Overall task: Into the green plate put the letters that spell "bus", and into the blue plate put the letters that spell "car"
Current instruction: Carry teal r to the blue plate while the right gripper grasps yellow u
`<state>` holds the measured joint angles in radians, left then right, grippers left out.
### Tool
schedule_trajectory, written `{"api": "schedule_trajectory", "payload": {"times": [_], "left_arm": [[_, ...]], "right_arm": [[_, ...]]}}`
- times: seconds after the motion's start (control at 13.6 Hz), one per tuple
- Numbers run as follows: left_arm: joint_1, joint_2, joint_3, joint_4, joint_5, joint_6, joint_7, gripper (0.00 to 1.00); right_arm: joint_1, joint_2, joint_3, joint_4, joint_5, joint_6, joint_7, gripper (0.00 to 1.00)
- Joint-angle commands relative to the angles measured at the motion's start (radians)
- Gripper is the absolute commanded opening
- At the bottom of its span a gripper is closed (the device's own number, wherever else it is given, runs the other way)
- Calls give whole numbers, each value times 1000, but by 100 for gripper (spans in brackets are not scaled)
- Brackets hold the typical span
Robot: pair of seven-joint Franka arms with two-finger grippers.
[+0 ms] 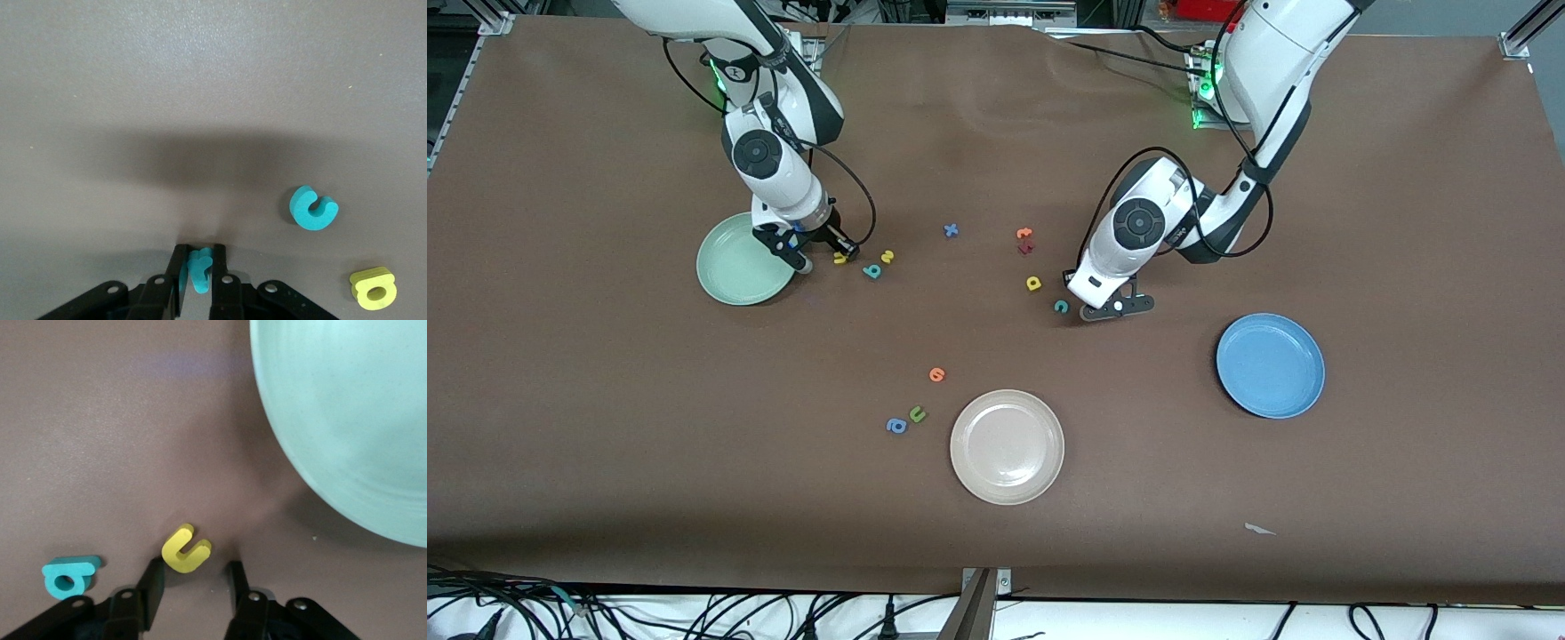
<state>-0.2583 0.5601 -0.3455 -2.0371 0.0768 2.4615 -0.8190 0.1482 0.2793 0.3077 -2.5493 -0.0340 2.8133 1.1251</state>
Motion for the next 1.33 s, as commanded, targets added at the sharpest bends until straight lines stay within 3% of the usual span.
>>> {"api": "schedule_trajectory", "payload": {"times": [0.0,0.22,0.52,0.81,1.03,1.25], "left_arm": [[-12,14,-1,6,34,-1,-32,17],[14,3,2,44,34,-45,-13,12],[117,-6,-3,204,23,-315,142,12],[252,-6,0,323,24,-492,375,11],[362,4,8,342,35,-500,577,11],[428,38,10,342,125,-486,685,12]], "right_arm": [[-7,21,-1,14,-1,12,-31,52],[-7,20,-4,17,-4,12,-57,53],[-7,18,-30,17,-4,12,-117,52],[-7,23,-30,15,-4,11,-114,46],[-4,23,-27,15,-1,11,-102,49],[7,24,-24,15,-1,11,-65,53]]}}
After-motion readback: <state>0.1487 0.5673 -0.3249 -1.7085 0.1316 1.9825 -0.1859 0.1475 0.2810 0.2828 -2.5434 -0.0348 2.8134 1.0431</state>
